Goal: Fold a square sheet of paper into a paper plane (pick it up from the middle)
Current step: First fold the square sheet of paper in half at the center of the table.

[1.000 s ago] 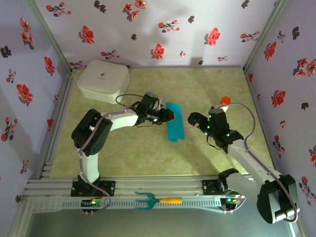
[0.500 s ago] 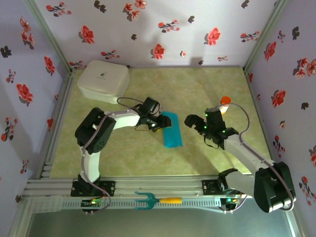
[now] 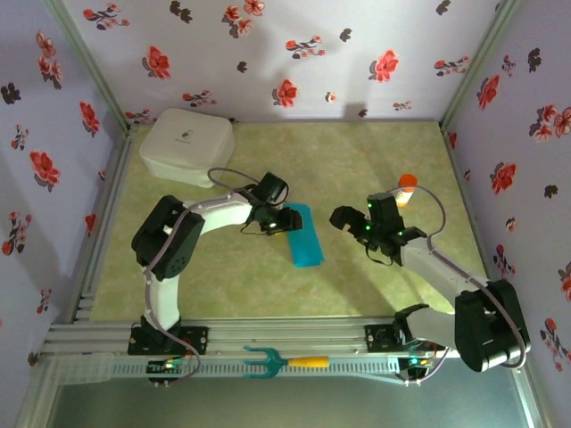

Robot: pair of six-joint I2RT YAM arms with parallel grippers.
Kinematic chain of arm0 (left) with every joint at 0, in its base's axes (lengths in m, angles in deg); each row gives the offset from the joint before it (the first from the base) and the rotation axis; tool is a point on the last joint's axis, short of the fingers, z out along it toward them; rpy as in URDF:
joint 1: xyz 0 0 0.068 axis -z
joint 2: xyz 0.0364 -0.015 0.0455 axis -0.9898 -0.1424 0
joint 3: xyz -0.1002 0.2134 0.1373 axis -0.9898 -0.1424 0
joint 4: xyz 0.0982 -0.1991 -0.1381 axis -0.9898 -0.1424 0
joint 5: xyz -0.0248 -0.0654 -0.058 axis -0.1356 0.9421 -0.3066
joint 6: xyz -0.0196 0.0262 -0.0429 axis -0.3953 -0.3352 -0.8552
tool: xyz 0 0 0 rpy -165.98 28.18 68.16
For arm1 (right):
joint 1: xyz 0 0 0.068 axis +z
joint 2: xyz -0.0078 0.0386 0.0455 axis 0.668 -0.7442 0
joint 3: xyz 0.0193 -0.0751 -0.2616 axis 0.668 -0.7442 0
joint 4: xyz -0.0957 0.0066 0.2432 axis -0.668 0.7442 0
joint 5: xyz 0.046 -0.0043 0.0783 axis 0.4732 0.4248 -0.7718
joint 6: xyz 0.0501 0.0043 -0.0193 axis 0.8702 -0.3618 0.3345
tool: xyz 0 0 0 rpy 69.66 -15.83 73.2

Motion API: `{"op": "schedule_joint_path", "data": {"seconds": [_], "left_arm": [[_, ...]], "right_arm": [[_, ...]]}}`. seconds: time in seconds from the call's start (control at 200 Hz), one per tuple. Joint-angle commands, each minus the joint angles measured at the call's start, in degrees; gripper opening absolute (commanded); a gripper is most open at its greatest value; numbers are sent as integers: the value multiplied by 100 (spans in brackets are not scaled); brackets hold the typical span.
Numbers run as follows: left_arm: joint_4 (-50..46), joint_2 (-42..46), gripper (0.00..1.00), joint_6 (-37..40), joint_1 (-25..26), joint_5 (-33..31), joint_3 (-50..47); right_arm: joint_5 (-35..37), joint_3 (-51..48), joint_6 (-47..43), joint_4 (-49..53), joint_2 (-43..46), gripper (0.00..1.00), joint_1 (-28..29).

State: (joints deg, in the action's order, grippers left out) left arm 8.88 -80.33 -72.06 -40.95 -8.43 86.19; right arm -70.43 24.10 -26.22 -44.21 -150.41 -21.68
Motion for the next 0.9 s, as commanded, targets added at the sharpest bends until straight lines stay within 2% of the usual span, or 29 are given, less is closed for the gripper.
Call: {"op": "schedule_joint_path", "data": {"seconds": [0.0,0.64,0.895], "left_arm": [[-347,193,53,221,-26,-259,70],[-1173,-364,52,1147,-15,-185,585],[-1232,-450,53,1115,-8,-315,642]], "right_arm": [[-195,234,65,-128,-153,98,-9],[-486,509,-63,-150,-1058,89,222],[-550,625,-107,-164,-1295,84,349]]}}
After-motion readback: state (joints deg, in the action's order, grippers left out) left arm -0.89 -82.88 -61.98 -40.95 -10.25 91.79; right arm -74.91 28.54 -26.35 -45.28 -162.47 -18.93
